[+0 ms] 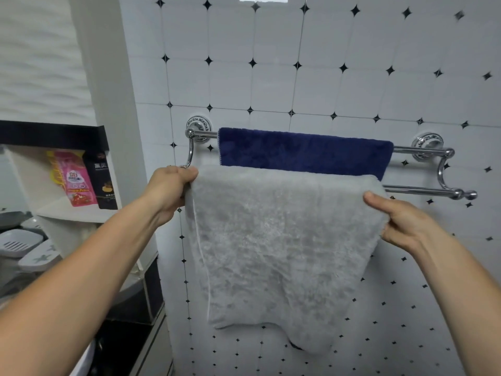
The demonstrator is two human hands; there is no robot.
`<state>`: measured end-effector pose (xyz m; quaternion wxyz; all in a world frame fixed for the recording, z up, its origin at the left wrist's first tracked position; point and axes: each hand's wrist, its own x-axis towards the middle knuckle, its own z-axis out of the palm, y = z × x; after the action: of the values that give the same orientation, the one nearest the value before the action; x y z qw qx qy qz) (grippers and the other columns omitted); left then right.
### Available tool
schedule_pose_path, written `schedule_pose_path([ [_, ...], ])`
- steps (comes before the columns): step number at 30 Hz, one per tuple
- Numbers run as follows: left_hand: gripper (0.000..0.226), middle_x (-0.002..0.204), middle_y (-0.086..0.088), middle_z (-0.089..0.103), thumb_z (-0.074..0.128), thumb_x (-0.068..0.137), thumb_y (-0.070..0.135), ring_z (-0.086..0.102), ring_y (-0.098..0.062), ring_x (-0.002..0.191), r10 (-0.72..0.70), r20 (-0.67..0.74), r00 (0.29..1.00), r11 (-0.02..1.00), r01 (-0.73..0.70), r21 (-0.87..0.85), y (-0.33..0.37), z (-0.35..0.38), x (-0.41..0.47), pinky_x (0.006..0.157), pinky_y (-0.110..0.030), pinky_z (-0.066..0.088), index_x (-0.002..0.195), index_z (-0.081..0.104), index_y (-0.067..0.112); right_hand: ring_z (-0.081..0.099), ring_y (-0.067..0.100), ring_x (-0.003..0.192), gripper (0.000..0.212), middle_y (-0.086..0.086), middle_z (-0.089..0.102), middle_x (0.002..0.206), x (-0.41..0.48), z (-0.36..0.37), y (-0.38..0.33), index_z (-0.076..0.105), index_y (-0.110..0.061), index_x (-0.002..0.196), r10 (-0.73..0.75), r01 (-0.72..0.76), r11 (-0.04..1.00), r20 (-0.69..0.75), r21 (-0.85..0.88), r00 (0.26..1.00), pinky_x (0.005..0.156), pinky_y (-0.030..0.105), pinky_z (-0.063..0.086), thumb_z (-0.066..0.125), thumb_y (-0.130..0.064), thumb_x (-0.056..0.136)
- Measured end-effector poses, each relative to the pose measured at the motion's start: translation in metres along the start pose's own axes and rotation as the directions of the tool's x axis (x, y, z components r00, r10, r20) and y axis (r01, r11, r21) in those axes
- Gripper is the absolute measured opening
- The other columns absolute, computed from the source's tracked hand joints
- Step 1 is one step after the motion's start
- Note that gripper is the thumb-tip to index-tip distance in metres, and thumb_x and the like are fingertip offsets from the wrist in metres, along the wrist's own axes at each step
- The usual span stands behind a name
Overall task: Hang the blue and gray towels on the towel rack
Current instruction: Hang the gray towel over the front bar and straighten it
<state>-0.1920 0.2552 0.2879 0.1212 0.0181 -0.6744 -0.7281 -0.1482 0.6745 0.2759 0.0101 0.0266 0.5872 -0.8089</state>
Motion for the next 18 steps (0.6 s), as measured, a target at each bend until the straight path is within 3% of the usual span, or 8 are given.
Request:
schedule_pose_path([
  [3,0.013,0.065,0.004,0.066,0.069,0.087,0.016,0.061,-0.012,0.054,-0.014,0.006,1.000,1.000,0.014,0.024,-0.004,0.005,0.000,0.064,-0.031,0.052,0.075,0.065,0.013,0.072,0.023,0.098,0.040,0.004,0.076,0.110,0.006,0.012,-0.003,0.068,-0.020,0.119,0.005,-0.006,0.999,-0.027,-0.035,1.000,0.081,0.042,0.056,0.065,-0.041,0.085],
  [6,0.011,0.070,0.000,0.071,0.075,0.082,0.021,0.064,-0.010,0.050,0.003,-0.017,1.000,0.995,-0.001,0.096,-0.002,0.012,0.001,0.060,-0.029,0.052,0.077,0.068,0.013,0.076,0.021,0.078,0.024,0.003,0.078,0.094,0.011,0.017,-0.007,0.067,-0.019,0.112,0.057,-0.071,0.990,-0.111,-0.120,0.992,0.071,0.038,0.056,0.057,-0.024,0.092],
  [9,0.015,0.056,0.009,0.070,0.079,0.078,0.025,0.061,-0.007,0.044,0.015,-0.035,0.999,0.989,-0.010,0.147,0.004,0.018,0.002,0.051,-0.022,0.047,0.072,0.068,0.017,0.076,0.021,0.072,0.018,0.006,0.078,0.086,0.012,0.018,-0.005,0.067,-0.013,0.106,0.115,-0.131,0.984,-0.134,-0.118,0.984,0.069,0.042,0.057,0.058,-0.007,0.091],
  [11,0.013,0.054,0.008,0.069,0.076,0.079,0.016,0.061,-0.009,0.046,0.006,-0.066,0.998,0.992,0.002,0.123,0.009,0.017,0.004,0.055,-0.023,0.048,0.071,0.066,0.015,0.075,0.019,0.070,0.015,0.006,0.078,0.082,0.010,0.015,-0.009,0.067,-0.011,0.102,0.095,-0.104,0.993,-0.148,-0.053,0.984,0.061,0.037,0.060,0.059,-0.004,0.091],
  [13,0.008,0.066,-0.001,0.071,0.073,0.079,0.008,0.064,-0.015,0.055,-0.019,-0.106,0.994,0.998,0.026,0.064,0.012,0.012,0.007,0.065,-0.029,0.054,0.074,0.068,0.010,0.075,0.017,0.068,0.013,0.006,0.078,0.078,0.007,0.009,-0.017,0.067,-0.009,0.101,0.041,-0.043,0.999,-0.179,-0.007,0.983,0.052,0.032,0.059,0.061,-0.006,0.090],
  [18,0.008,0.069,-0.005,0.069,0.071,0.078,0.003,0.065,-0.020,0.058,-0.042,-0.101,0.994,0.999,0.040,-0.021,0.006,0.011,0.006,0.070,-0.035,0.056,0.072,0.067,0.006,0.074,0.019,0.075,0.026,0.007,0.077,0.089,-0.001,0.003,-0.025,0.067,-0.007,0.106,-0.031,0.032,0.999,-0.238,-0.002,0.971,0.055,0.035,0.061,0.071,-0.014,0.081],
])
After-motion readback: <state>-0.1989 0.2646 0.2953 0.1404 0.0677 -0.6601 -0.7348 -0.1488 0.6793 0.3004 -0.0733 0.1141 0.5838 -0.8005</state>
